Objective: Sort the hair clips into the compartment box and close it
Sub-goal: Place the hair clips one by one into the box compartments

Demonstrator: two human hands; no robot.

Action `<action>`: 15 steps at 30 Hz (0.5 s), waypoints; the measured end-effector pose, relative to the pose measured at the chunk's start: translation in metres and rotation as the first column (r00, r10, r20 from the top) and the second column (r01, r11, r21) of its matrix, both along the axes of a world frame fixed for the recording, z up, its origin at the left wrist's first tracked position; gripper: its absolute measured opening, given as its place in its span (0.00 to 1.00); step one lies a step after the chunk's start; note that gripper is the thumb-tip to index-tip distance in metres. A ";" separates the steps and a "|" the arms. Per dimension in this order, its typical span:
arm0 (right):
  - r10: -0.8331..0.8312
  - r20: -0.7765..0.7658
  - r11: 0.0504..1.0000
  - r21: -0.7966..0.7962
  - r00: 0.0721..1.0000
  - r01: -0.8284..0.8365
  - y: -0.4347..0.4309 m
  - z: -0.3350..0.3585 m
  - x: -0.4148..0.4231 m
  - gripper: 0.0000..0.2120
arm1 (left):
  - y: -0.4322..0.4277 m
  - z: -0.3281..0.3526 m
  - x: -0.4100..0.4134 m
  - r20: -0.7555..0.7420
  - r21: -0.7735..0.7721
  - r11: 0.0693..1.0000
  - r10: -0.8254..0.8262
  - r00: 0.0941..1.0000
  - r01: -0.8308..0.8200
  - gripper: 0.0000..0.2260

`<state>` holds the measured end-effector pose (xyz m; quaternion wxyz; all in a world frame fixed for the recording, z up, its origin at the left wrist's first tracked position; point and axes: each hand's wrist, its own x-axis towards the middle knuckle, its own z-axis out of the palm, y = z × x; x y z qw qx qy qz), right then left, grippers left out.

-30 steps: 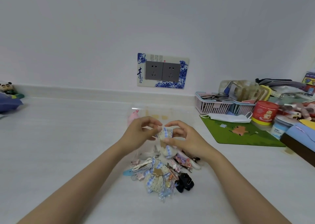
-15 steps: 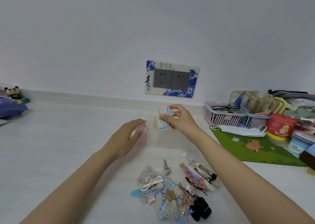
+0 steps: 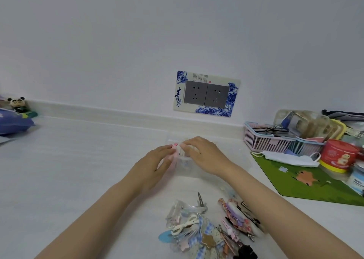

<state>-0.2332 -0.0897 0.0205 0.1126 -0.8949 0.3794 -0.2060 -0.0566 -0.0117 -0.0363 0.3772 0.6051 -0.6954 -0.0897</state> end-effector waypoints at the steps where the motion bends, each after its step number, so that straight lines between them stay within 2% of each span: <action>1: 0.024 -0.031 0.999 -0.024 0.999 -0.024 0.003 -0.001 -0.005 0.20 | 0.000 0.000 -0.001 0.002 -0.002 1.000 -0.002 1.000 0.002 0.29; 6: 0.079 -0.234 0.980 -0.158 0.969 -0.118 0.007 -0.011 -0.014 0.29 | 0.001 0.000 -0.002 0.010 -0.006 1.000 0.005 1.000 -0.005 0.29; 9: 0.081 -0.224 0.990 -0.097 0.971 -0.105 0.009 -0.008 -0.014 0.22 | 0.004 0.003 -0.003 0.024 0.013 1.000 0.009 1.000 -0.009 0.31; 12: 0.098 -0.116 0.993 -0.053 0.988 -0.105 0.019 -0.006 -0.024 0.19 | 0.010 0.013 -0.002 0.091 0.005 0.999 0.037 0.995 -0.037 0.31; 15: 0.130 0.128 0.991 0.027 0.983 -0.134 0.038 -0.001 -0.047 0.18 | 0.024 0.030 -0.009 0.139 -0.086 0.995 0.056 0.989 -0.045 0.28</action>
